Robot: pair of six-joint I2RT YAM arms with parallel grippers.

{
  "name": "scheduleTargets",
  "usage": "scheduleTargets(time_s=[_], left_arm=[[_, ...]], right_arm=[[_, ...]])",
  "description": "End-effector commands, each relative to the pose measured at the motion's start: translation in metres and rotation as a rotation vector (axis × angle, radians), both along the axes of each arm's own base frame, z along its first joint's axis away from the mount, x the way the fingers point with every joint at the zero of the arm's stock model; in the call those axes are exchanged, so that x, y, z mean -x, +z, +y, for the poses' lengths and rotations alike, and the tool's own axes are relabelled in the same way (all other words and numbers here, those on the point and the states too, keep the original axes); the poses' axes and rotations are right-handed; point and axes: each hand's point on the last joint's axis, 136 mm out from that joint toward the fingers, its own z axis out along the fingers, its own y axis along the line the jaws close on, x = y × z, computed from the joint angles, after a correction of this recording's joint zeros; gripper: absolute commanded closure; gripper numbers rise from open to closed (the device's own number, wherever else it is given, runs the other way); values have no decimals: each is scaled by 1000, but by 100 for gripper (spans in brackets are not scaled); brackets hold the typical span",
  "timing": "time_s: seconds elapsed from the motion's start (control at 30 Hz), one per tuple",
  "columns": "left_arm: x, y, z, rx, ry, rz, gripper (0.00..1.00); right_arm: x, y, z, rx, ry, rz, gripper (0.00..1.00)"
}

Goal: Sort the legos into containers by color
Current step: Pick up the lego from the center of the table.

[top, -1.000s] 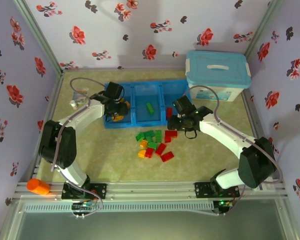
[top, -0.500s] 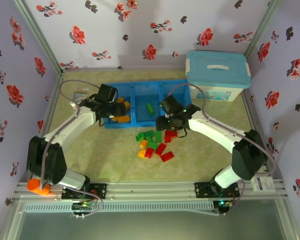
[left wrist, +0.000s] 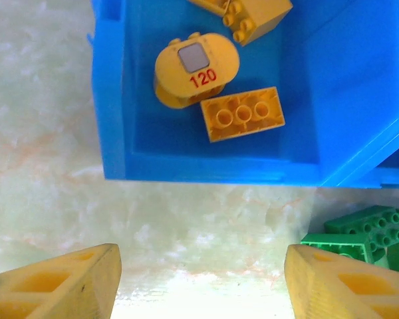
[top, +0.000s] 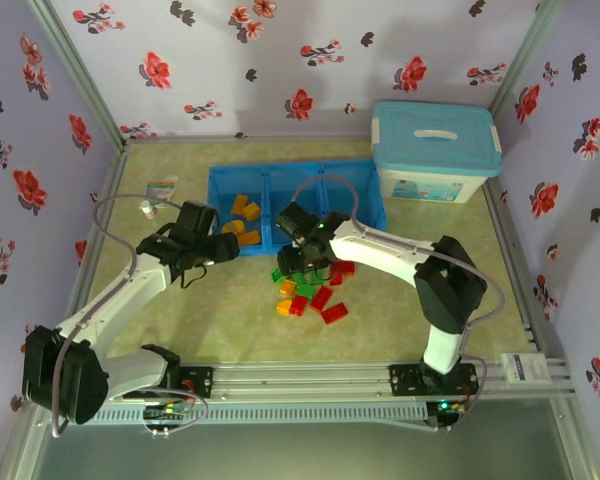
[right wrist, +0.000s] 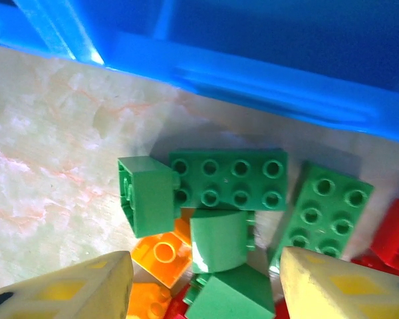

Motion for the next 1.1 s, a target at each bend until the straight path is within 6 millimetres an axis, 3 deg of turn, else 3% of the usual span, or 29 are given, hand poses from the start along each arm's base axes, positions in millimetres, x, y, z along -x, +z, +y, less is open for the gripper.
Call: scheduleTargets(time_s=[0.0,0.23,0.53,0.6,0.87,1.07], left_arm=[[7,0,2,18,19,-8,34],[14,-2,8,10,29,-13,35],[16,-5,11,0,32,-12,36],[17,-5,11,-1,33,-11,36],[16,-5,11,0,31,-17,37],[16,-3,11,-1,28,-21,37]], right_arm=[[2,1,18,-11,23,15,39],[2,-16,37,4,40,43,39],[5,-38,45,52,52,77,42],[6,-40,45,63,52,79,45],[9,-31,44,85,65,48,76],[11,-16,48,69,76,28,83]])
